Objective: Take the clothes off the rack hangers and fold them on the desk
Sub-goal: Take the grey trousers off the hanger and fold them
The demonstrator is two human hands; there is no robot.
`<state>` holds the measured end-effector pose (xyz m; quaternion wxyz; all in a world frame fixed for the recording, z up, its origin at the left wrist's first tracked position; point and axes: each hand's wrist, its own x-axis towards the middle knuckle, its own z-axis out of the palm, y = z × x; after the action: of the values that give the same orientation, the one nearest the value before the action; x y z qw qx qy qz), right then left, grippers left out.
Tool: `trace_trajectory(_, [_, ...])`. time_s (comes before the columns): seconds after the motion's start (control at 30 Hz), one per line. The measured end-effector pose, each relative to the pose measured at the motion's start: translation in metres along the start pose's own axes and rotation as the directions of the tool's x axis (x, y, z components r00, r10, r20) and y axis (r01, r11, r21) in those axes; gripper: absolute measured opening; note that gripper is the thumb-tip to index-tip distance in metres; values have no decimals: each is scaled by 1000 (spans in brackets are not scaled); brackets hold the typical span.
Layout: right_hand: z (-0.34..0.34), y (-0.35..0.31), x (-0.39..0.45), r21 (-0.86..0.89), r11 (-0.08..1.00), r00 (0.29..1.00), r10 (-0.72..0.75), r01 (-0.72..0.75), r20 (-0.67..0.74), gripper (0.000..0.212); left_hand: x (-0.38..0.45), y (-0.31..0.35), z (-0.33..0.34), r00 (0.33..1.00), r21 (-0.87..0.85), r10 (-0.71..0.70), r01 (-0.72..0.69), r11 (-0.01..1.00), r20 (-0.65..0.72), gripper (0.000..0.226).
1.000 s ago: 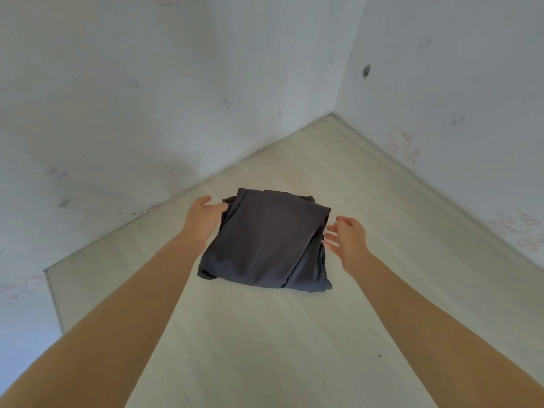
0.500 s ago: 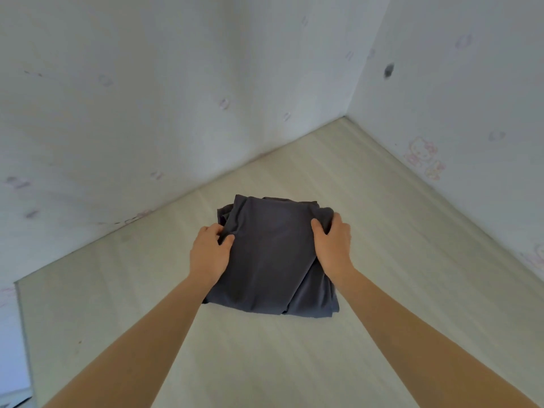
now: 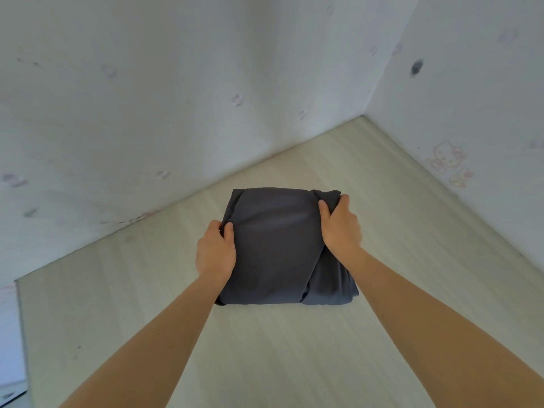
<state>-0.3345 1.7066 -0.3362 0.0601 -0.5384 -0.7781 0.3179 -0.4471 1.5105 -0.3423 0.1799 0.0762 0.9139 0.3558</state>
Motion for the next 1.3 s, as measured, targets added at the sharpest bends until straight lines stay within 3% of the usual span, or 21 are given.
trace_trajectory(0.2, [6, 8, -27, 0, 994, 994, 110, -110, -8, 58, -3, 2, 1, 992, -85, -74, 82, 993, 98, 34])
trace_trajectory(0.33, [10, 10, -56, 39, 987, 987, 151, -153, 46, 55, -9, 4, 1, 978, -99, -69, 90, 991, 196, 32])
trace_trajectory(0.5, [7, 20, -90, 187, 942, 958, 262, -280, 115, 47, -27, -2, -6, 962, -142, -54, 94, 985, 267, 33])
trace_trajectory(0.73, [-10, 46, -148, 392, 848, 934, 318, -357, 162, 50, -74, -18, -29, 907, -378, -86, 257, 889, 413, 23])
trace_trajectory(1.07, [-75, 92, -310, 707, 607, 871, 490, -363, 26, 42, -202, -26, -69, 873, -489, 90, 180, 853, 479, 22])
trace_trajectory(1.3, [-111, 176, -442, 856, 402, 703, 708, -325, -65, 43, -328, -16, -60, 740, -441, 230, 99, 892, 632, 24])
